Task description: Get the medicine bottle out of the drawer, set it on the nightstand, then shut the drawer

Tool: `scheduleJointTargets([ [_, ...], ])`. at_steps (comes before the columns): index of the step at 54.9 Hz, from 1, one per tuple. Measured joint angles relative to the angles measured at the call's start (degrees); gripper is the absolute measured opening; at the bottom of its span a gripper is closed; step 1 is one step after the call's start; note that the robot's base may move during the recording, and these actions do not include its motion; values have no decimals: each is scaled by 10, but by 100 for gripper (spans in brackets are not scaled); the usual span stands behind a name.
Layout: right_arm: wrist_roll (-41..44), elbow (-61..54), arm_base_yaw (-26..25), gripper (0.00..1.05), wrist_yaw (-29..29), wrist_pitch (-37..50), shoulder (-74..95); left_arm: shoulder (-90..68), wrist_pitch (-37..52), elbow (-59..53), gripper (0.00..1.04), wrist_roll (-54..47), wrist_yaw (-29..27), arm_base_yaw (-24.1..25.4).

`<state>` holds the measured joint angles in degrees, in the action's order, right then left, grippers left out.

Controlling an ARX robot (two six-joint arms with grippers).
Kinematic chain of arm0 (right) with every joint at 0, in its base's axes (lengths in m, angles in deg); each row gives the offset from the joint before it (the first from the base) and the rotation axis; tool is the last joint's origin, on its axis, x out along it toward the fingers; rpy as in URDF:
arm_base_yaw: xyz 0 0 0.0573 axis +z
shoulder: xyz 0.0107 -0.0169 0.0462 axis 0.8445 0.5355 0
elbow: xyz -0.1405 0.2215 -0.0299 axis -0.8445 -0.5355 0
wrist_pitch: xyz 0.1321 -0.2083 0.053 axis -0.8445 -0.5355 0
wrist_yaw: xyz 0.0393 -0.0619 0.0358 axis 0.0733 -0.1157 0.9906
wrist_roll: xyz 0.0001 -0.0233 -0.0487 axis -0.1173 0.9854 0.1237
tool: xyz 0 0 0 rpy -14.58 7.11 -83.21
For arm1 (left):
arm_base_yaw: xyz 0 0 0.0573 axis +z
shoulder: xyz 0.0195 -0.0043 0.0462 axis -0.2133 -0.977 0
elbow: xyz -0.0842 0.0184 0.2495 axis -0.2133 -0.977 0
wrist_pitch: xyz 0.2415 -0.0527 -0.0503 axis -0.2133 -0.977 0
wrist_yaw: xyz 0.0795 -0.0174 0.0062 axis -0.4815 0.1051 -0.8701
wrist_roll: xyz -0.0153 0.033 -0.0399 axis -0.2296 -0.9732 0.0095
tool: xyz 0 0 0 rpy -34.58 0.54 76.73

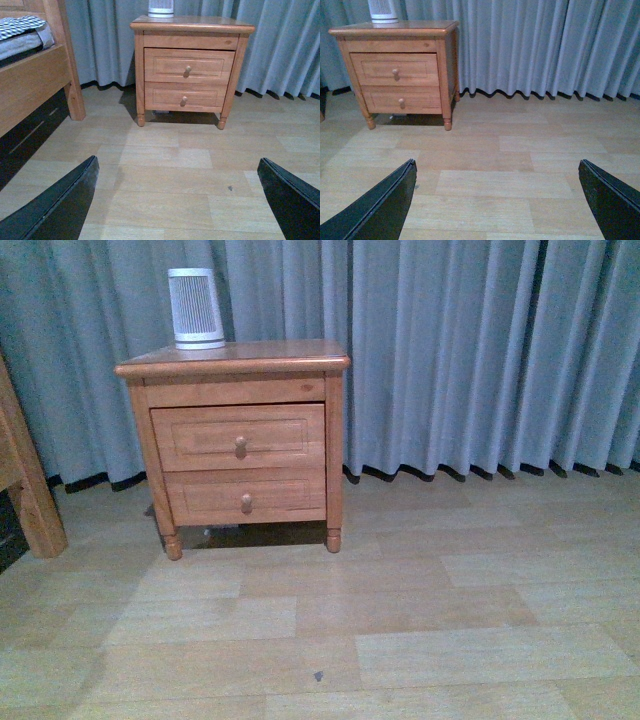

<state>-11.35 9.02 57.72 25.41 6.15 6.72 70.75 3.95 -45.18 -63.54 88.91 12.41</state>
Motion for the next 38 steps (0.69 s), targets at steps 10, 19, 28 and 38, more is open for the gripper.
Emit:
scheduleJointTargets([
  [10, 0, 0, 0, 98, 0, 0, 0, 0, 0, 0, 98, 0, 0, 0],
  [19, 0, 0, 0, 98, 0, 0, 0, 0, 0, 0, 98, 0, 0, 0],
  [28, 0, 0, 0, 98, 0, 0, 0, 0, 0, 0, 98, 0, 0, 0],
  [38, 0, 0, 0, 98, 0, 0, 0, 0, 0, 0, 98, 0, 0, 0],
])
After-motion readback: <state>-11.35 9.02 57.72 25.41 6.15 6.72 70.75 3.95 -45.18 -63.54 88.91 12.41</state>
